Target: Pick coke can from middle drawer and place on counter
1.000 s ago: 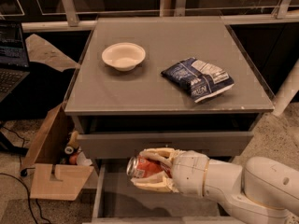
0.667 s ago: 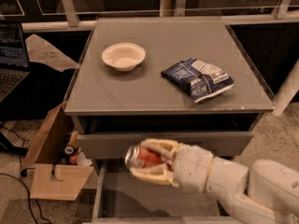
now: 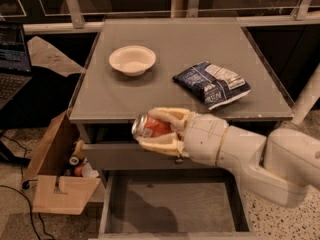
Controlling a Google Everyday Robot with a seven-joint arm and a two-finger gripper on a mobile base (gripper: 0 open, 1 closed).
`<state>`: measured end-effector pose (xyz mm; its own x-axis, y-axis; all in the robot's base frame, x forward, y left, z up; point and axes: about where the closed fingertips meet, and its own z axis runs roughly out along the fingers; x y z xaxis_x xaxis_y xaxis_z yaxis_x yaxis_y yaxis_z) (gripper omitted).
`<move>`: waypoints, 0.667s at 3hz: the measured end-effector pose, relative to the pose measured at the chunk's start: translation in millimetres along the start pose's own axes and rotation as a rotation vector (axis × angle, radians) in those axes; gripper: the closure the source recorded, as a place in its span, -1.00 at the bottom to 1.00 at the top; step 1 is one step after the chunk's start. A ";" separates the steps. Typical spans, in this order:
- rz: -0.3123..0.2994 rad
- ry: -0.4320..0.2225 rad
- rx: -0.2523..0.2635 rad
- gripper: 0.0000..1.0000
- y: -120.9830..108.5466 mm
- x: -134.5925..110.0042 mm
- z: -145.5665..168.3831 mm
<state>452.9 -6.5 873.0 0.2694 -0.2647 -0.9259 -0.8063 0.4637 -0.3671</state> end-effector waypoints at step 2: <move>-0.038 0.027 -0.014 1.00 -61.5 -20.7 55.5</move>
Offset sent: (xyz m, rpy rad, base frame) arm 0.1200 0.0347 0.0365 -0.0717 0.0188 -0.0022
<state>526.1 17.4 909.8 0.2859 -0.3047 -0.9085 -0.8031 0.4410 -0.4006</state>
